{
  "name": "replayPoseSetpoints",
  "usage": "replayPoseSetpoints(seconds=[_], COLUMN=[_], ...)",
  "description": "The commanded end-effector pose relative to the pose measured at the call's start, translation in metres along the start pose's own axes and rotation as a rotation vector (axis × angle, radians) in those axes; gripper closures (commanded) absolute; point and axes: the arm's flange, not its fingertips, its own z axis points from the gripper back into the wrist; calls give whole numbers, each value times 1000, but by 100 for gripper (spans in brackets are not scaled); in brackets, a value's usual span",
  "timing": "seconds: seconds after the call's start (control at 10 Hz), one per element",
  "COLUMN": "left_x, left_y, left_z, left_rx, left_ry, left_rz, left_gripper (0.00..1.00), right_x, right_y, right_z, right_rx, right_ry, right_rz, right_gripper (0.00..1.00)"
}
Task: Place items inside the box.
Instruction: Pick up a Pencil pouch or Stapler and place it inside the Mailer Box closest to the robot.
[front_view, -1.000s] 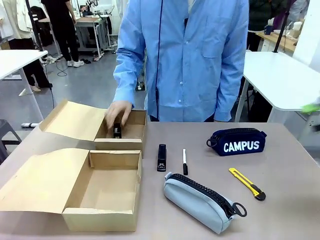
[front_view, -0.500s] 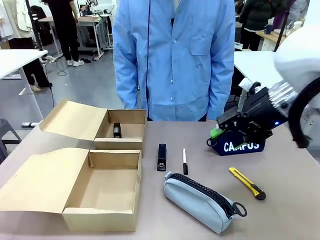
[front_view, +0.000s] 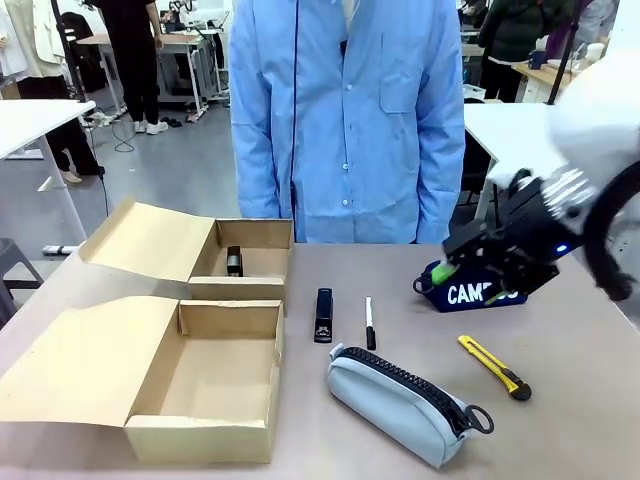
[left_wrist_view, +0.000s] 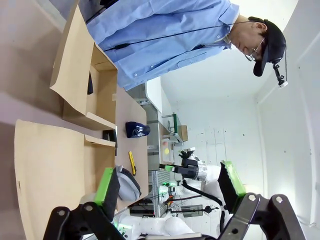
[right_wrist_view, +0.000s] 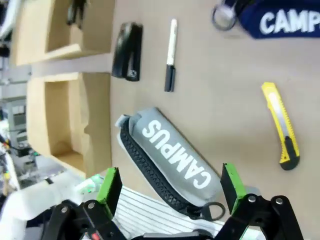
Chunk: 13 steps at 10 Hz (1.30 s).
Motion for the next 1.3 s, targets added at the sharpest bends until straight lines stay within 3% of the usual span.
replayPoseSetpoints(seconds=[0.0, 0.2, 0.4, 0.8, 0.9, 1.0, 1.1, 1.2], left_x=[0, 0, 0, 0, 0, 0, 0, 0], left_y=[-1, -1, -1, -1, -1, -1, -1, -1], left_z=[1, 1, 1, 1, 1, 1, 1, 1], left_rx=[-18, -18, -18, -18, -18, -18, -18, -18], left_ry=[-3, -3, -3, -3, -3, -3, -3, -3], left_rz=[-21, -21, -21, -21, -21, -21, -21, -21], left_gripper=[0, 0, 0, 0, 0, 0, 0, 0], right_x=[42, 77, 112, 131, 127, 115, 84, 34], right_y=[42, 77, 108, 151, 150, 135, 120, 116], right_z=[-47, -102, -150, -212, -205, -168, -123, -88], right_rx=[-62, -153, -238, -314, -330, -219, -127, -119], right_ry=[118, 206, 213, 253, 256, 322, 441, 477], right_rz=[46, 57, 30, 37, 14, 18, -70, -15], right_gripper=[0, 0, 0, 0, 0, 0, 0, 0])
